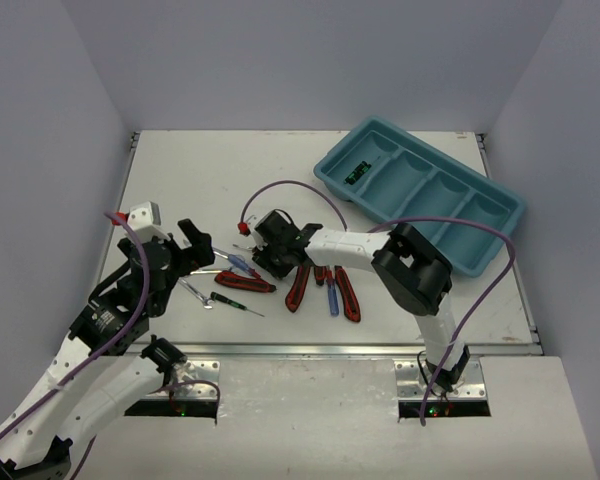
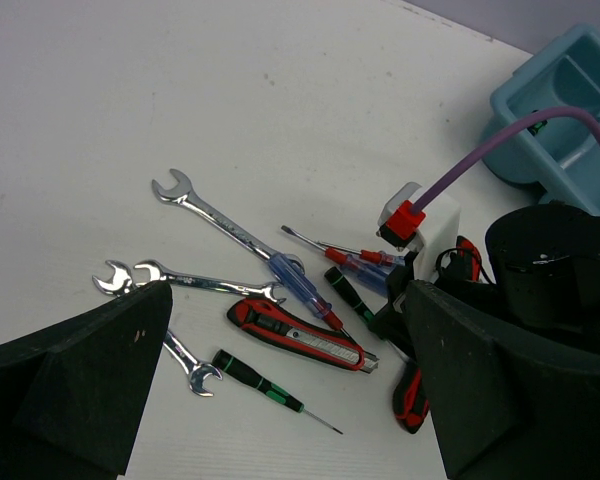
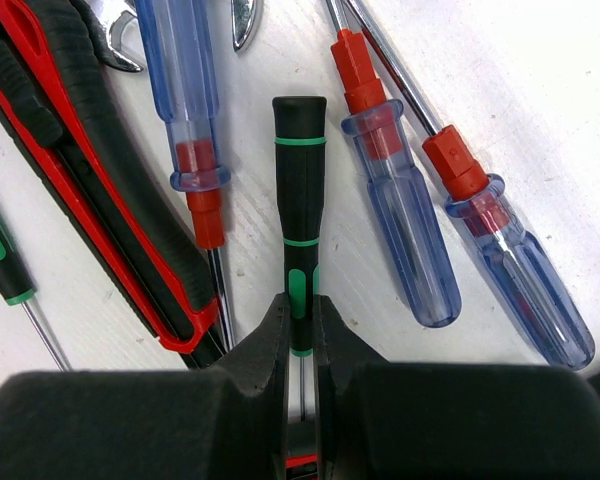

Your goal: Sort the tools into containers

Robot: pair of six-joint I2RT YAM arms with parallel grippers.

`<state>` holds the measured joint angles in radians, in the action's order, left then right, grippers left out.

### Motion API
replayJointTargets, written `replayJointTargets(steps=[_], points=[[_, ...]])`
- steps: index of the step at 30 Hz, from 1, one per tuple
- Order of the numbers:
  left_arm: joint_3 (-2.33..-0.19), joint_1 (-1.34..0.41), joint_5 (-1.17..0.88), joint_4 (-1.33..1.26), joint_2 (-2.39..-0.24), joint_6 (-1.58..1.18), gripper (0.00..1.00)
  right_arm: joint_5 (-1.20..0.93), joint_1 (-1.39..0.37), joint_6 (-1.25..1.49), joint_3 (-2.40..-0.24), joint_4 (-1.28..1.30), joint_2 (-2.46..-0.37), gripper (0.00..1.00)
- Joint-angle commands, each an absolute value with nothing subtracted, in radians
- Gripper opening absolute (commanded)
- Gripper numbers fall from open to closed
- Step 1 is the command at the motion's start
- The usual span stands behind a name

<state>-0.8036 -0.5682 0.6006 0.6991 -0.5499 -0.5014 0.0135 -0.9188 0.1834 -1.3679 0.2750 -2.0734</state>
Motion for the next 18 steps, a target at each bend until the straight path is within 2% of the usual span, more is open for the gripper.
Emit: replayJointTargets(steps=[1, 5, 9, 14, 18], points=[[-0.802, -0.565, 0.6, 0.657, -0.548, -0.491, 1.0, 0.007, -0.923, 0.178, -1.367, 0.277, -2.026, 0.02], [-0.802, -0.565, 0.601, 0.657, -0.543, -0.491, 1.0, 0.009, -0.923, 0.174, -1.376, 0.293, -2.062, 0.11], [-0.801, -0.565, 0.6, 0.657, -0.544, -0.491, 1.0, 0.003, -0.923, 0.179, -1.379, 0.291, -2.083, 0.12], [-0.801, -0.565, 0.601, 0.658, -0.546, -0.492, 1.0, 0.003, -0.923, 0.18, -1.38, 0.29, -2.091, 0.26], [-0.801, -0.565, 0.603, 0.659, -0.545, -0.492, 1.0, 0.006, -0.923, 0.18, -1.374, 0.291, -2.098, 0.26]])
